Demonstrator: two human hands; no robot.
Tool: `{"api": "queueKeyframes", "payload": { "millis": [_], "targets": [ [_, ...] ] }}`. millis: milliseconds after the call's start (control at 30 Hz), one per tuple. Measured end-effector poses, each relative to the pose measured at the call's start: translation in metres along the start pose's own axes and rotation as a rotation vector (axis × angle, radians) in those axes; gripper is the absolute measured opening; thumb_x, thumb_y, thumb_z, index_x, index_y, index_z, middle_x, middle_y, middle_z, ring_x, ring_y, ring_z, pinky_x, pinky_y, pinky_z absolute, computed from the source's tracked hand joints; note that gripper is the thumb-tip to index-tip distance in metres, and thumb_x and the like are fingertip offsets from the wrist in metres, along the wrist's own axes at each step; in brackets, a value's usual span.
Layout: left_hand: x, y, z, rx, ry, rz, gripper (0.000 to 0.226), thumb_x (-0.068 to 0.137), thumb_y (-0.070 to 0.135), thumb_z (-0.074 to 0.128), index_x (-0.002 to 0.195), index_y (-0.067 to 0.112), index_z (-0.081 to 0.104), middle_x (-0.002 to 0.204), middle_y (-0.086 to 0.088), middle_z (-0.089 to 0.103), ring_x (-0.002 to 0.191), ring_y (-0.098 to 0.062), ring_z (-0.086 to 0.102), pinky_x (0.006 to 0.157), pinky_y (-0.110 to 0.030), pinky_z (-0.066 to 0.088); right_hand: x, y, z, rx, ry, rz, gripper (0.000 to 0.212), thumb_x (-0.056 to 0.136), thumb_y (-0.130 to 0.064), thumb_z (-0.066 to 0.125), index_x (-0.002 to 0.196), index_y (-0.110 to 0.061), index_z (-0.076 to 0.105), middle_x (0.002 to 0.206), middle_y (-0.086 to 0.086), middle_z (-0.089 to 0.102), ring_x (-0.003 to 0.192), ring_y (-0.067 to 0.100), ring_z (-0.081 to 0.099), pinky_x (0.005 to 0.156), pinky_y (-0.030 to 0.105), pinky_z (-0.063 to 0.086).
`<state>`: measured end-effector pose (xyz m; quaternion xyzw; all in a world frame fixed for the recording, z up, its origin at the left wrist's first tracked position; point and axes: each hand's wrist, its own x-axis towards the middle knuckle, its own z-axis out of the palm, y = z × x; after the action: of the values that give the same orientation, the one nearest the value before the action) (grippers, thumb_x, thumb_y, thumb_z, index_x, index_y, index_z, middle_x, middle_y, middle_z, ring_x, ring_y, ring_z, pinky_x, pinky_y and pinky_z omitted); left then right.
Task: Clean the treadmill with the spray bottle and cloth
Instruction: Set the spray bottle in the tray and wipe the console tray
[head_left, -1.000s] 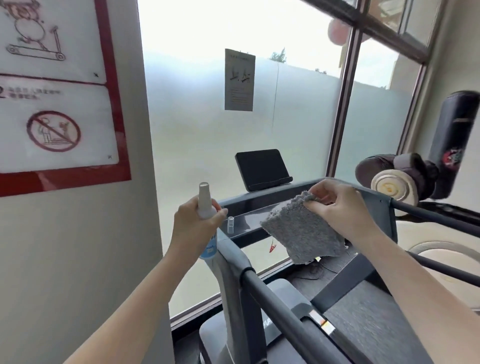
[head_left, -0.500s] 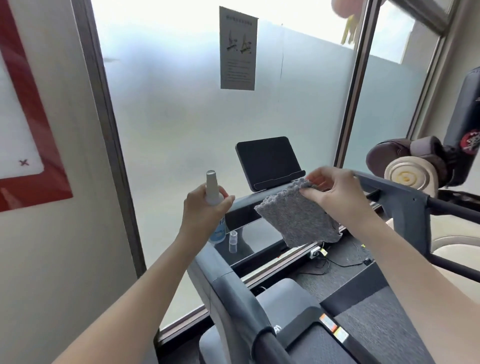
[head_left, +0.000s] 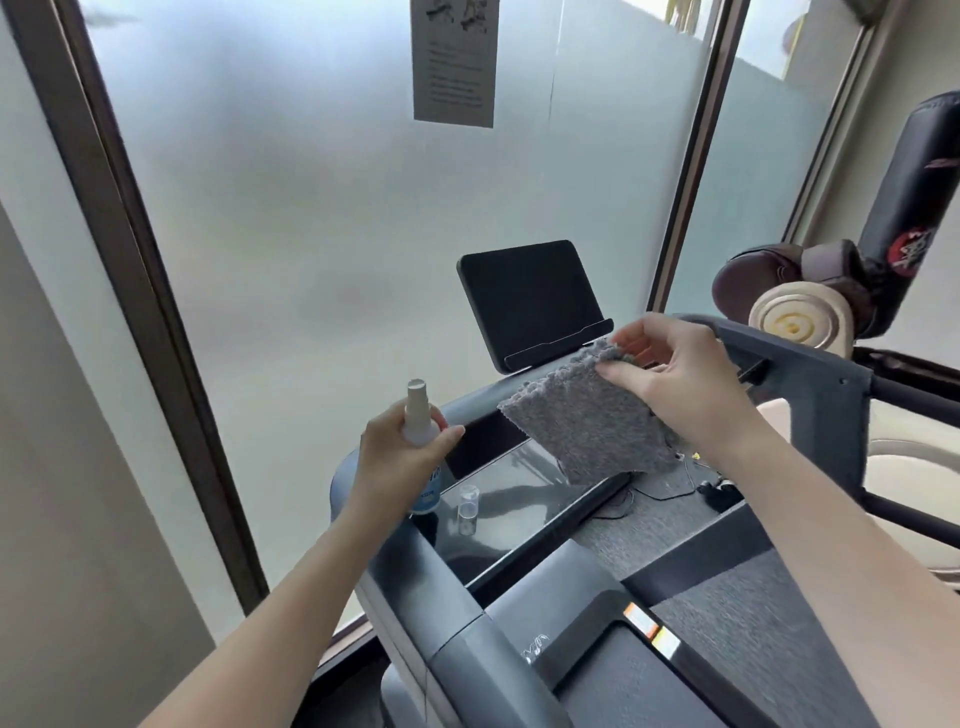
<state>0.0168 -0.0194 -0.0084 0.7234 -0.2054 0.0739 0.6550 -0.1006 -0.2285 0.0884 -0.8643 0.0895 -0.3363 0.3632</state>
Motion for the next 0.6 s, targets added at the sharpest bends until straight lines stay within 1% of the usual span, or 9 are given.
{"api": "queueKeyframes", "payload": {
  "millis": [67,167,333,400,467,533,600],
  "targets": [
    [0.000,-0.006,0.000,-0.030,-0.038,-0.010,0.018,0.076,0.005,0.078,0.072,0.003,0.060,0.067,-0.005,0.060,0.064,-0.013,0.052,0.066,-0.031,0.042,0.004,-0.001,0.005,-0.002,0.002,-0.002,0.011,0.077,-0.018,0.077,0.081,-0.018,0.068,0.070,-0.005,0.061,0.060,-0.001,0.052,0.056,0.007,0.040],
    [0.001,-0.012,0.001,-0.064,-0.096,-0.010,0.018,0.078,0.004,0.076,0.073,0.000,0.060,0.071,-0.015,0.061,0.066,-0.015,0.053,0.066,-0.033,0.043,0.009,0.000,0.012,-0.003,-0.003,0.004,0.010,0.076,-0.019,0.077,0.080,-0.020,0.068,0.070,-0.005,0.062,0.062,0.004,0.054,0.057,0.007,0.040],
    [0.001,-0.016,0.001,-0.052,-0.150,-0.020,0.018,0.076,0.006,0.078,0.070,0.006,0.061,0.066,-0.002,0.062,0.064,-0.014,0.054,0.067,-0.034,0.045,0.010,0.000,0.016,-0.002,-0.001,0.022,0.011,0.077,-0.018,0.077,0.079,-0.020,0.067,0.072,-0.002,0.063,0.062,0.004,0.053,0.056,0.007,0.041],
    [-0.001,-0.015,0.001,-0.032,-0.161,-0.016,0.019,0.071,0.012,0.082,0.069,0.010,0.063,0.066,0.000,0.064,0.064,-0.012,0.056,0.067,-0.035,0.047,0.009,0.000,0.017,-0.007,0.003,0.029,0.011,0.077,-0.018,0.077,0.079,-0.021,0.067,0.074,-0.001,0.064,0.063,0.004,0.054,0.056,0.006,0.040],
    [-0.003,-0.016,-0.001,-0.015,-0.172,-0.006,0.017,0.066,0.020,0.081,0.070,0.016,0.066,0.069,0.001,0.069,0.067,-0.012,0.061,0.071,-0.040,0.052,0.008,0.000,0.017,-0.012,0.004,0.037,0.010,0.077,-0.019,0.077,0.082,-0.019,0.068,0.077,0.000,0.066,0.066,0.005,0.056,0.057,0.006,0.041],
    [-0.005,-0.016,-0.002,-0.016,-0.191,-0.001,0.017,0.065,0.020,0.082,0.076,0.020,0.069,0.076,0.000,0.072,0.072,-0.014,0.065,0.080,-0.048,0.055,0.007,0.000,0.017,-0.012,0.009,0.045,0.010,0.077,-0.019,0.077,0.084,-0.018,0.068,0.079,0.002,0.067,0.067,0.006,0.057,0.058,0.006,0.042],
    [-0.006,-0.017,-0.003,-0.018,-0.197,0.011,0.029,0.063,0.021,0.082,0.089,0.024,0.070,0.083,0.003,0.074,0.078,-0.013,0.068,0.085,-0.049,0.054,0.004,-0.001,0.016,-0.017,0.012,0.046,0.011,0.077,-0.019,0.077,0.084,-0.018,0.069,0.081,0.002,0.068,0.068,0.006,0.057,0.058,0.006,0.042]
  ]
}}
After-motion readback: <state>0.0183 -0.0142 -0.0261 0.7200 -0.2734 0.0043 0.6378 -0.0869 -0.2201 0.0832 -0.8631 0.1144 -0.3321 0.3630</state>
